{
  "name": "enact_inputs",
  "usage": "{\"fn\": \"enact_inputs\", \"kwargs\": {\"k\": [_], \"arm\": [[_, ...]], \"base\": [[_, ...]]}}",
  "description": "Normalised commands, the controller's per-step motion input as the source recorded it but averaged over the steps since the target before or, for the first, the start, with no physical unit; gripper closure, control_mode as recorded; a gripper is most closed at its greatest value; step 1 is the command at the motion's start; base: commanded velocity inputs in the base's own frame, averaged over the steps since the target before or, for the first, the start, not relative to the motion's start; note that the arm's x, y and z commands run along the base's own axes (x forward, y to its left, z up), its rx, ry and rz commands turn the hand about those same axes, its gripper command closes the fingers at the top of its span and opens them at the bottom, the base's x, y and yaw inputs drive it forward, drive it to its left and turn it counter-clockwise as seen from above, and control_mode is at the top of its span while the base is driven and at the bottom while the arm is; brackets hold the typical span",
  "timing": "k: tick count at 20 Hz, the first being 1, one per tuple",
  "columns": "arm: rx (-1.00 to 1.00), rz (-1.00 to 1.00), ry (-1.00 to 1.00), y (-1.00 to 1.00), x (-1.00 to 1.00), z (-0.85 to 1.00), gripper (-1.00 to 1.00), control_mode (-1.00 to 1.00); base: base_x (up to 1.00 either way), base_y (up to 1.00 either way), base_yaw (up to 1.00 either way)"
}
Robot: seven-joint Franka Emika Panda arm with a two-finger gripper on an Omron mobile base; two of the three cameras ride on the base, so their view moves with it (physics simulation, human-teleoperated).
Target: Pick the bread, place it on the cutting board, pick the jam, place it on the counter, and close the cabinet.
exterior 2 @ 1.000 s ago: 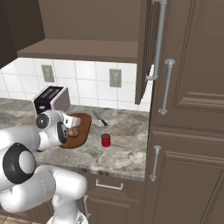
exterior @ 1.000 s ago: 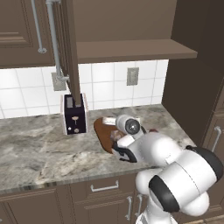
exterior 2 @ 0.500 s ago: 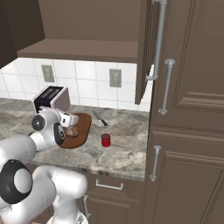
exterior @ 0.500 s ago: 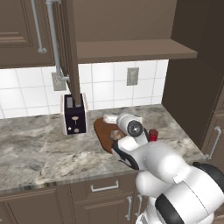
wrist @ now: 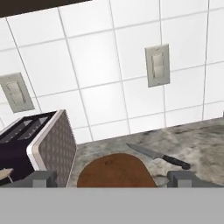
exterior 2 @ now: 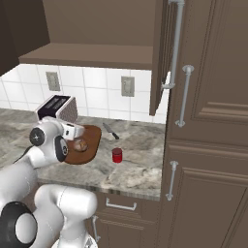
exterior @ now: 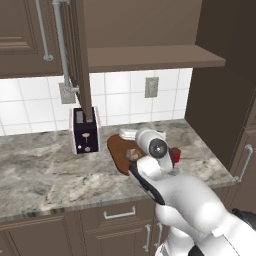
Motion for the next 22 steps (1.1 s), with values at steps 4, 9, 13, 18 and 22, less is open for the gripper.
{"fn": "enact_inputs", "kwargs": {"k": [4,9,13,18,22], "arm": [[0.00,0.00,-0.03,0.00,-0.33,0.19,-1.00,-1.00],[0.00,0.00,-0.03,0.00,-0.35,0.19,-1.00,-1.00],[0.00,0.00,-0.04,0.00,-0.38,0.20,-1.00,-1.00],[0.00,0.00,-0.05,0.00,-0.40,0.21,-1.00,-1.00],[0.00,0.00,-0.04,0.00,-0.35,0.26,-1.00,-1.00]], "base": [[0.00,0.00,0.00],[0.00,0.00,0.00],[0.00,0.00,0.00],[0.00,0.00,0.00],[0.00,0.00,0.00]]}}
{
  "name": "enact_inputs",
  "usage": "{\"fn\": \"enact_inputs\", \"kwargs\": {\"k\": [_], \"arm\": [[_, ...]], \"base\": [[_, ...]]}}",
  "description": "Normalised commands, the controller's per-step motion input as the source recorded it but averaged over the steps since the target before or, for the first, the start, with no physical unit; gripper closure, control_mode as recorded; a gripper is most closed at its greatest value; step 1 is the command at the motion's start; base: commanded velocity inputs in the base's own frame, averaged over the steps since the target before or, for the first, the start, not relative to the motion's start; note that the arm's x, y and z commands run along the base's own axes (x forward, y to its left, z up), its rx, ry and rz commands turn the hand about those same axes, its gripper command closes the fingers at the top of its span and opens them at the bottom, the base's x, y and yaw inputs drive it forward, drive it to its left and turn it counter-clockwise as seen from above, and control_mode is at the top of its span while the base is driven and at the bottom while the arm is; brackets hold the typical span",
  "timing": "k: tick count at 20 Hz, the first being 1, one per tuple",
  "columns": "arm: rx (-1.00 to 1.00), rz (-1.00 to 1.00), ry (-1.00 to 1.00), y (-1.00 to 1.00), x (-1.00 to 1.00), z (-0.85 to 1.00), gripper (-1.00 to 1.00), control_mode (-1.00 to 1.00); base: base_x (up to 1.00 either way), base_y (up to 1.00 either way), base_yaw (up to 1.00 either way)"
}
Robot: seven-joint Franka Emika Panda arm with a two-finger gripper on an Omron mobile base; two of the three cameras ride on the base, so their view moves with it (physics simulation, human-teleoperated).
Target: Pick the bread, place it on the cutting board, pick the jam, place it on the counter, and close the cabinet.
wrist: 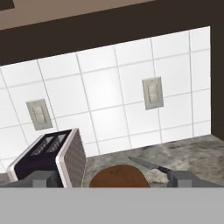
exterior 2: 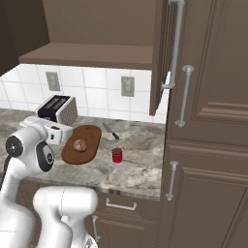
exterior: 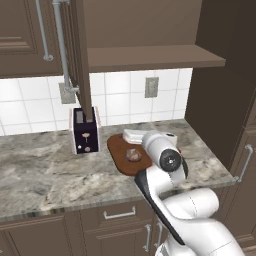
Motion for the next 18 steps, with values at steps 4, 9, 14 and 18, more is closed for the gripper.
{"fn": "enact_inputs", "kwargs": {"k": [4,9,14,18], "arm": [[0.00,0.00,-0.03,0.00,-0.31,0.27,-1.00,-1.00],[0.00,0.00,-0.03,0.01,-0.34,0.26,-1.00,-1.00],[0.00,0.00,-0.04,0.01,-0.39,0.26,-1.00,-1.00],[0.00,0.00,-0.07,0.00,-0.34,0.21,-1.00,-1.00]], "base": [[0.00,0.00,0.00],[0.00,0.00,0.00],[0.00,0.00,0.00],[0.00,0.00,0.00]]}}
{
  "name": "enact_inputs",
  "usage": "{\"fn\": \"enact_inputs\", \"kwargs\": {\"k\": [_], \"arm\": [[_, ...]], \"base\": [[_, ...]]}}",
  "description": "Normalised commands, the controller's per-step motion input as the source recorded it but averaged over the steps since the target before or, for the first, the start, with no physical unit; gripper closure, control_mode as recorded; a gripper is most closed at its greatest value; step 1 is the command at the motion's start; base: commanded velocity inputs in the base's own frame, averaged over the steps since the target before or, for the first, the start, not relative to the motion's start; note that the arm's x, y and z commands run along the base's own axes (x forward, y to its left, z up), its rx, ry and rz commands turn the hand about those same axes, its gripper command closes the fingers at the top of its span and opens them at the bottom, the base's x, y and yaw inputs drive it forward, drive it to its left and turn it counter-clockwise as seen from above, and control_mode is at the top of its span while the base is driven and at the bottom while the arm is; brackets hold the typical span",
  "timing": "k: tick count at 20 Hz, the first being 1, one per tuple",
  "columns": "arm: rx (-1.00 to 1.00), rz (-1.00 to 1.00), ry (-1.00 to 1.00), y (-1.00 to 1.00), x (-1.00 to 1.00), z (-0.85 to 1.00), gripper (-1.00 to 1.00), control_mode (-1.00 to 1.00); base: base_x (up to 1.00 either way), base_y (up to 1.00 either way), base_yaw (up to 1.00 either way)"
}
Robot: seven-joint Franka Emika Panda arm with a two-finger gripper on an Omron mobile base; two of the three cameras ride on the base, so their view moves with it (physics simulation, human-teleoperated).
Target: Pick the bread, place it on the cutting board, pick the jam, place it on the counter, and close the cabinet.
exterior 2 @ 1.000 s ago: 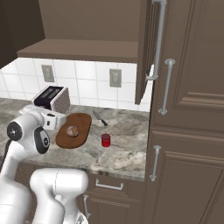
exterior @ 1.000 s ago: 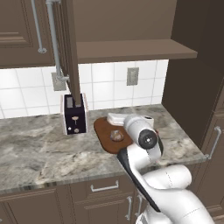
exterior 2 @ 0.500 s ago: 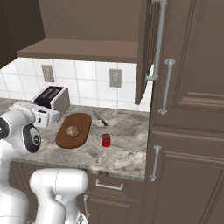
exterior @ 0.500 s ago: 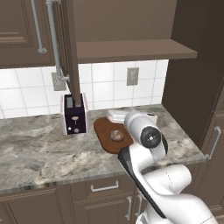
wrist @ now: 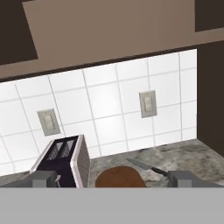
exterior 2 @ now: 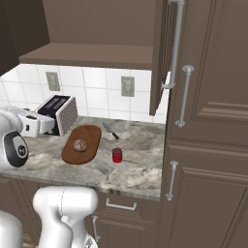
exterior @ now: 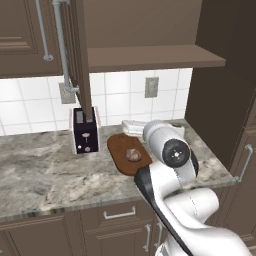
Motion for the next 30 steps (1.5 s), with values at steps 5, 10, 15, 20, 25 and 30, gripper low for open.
{"fn": "enact_inputs", "kwargs": {"k": [5,10,15,20,25,30], "arm": [[0.00,0.00,-0.07,0.01,-0.39,0.08,-1.00,-1.00],[0.00,0.00,-0.08,0.07,-0.31,0.00,-1.00,-1.00],[0.00,0.00,-0.09,0.11,-0.30,0.00,-1.00,-1.00],[0.00,0.00,-0.09,0.11,-0.21,0.00,-1.00,-1.00],[0.00,0.00,-0.11,0.12,-0.21,0.00,-1.00,-1.00],[0.00,0.00,-0.10,0.10,-0.23,0.00,-1.00,-1.00]], "base": [[0.00,0.00,0.00],[0.00,0.00,0.00],[0.00,0.00,0.00],[0.00,0.00,0.00],[0.00,0.00,0.00],[0.00,0.00,0.00]]}}
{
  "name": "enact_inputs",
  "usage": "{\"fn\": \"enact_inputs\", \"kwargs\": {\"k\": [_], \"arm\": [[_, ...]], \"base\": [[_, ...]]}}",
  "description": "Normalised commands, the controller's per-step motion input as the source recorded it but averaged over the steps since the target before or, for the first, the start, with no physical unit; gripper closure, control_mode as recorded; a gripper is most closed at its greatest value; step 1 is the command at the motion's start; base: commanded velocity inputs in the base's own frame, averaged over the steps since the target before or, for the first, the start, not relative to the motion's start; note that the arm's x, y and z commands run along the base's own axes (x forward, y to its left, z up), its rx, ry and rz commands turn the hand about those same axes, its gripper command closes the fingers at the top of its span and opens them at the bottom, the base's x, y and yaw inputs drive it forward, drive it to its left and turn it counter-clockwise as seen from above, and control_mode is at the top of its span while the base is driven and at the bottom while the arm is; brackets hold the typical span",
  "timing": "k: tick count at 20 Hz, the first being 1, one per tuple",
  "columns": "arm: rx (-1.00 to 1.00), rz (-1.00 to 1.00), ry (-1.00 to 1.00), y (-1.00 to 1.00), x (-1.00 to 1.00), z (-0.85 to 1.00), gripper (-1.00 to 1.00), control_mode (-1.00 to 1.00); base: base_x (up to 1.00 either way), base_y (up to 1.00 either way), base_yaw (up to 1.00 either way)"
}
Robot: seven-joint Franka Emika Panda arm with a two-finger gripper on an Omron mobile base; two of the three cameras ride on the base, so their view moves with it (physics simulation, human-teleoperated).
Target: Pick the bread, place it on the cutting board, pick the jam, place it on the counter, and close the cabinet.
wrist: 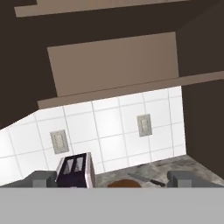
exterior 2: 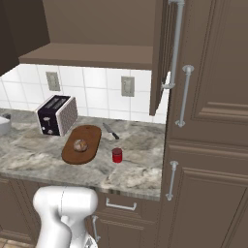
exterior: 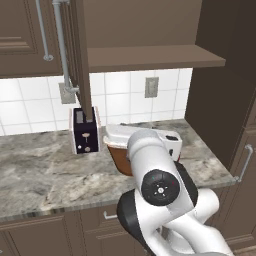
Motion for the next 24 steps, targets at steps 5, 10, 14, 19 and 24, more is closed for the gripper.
{"fn": "enact_inputs", "kwargs": {"k": [5,10,14,19,24], "arm": [[0.00,0.00,-0.08,0.13,-0.24,0.00,-1.00,-1.00],[0.00,0.00,-0.06,0.19,-0.12,0.04,-1.00,-1.00],[0.00,0.00,-0.04,0.20,-0.06,0.16,-1.00,-1.00],[0.00,0.00,-0.05,0.24,-0.08,0.11,-1.00,-1.00],[0.00,0.00,-0.05,0.24,-0.05,0.03,-1.00,-1.00]], "base": [[0.00,0.00,0.00],[0.00,0.00,0.00],[0.00,0.00,0.00],[0.00,0.00,0.00],[0.00,0.00,0.00]]}}
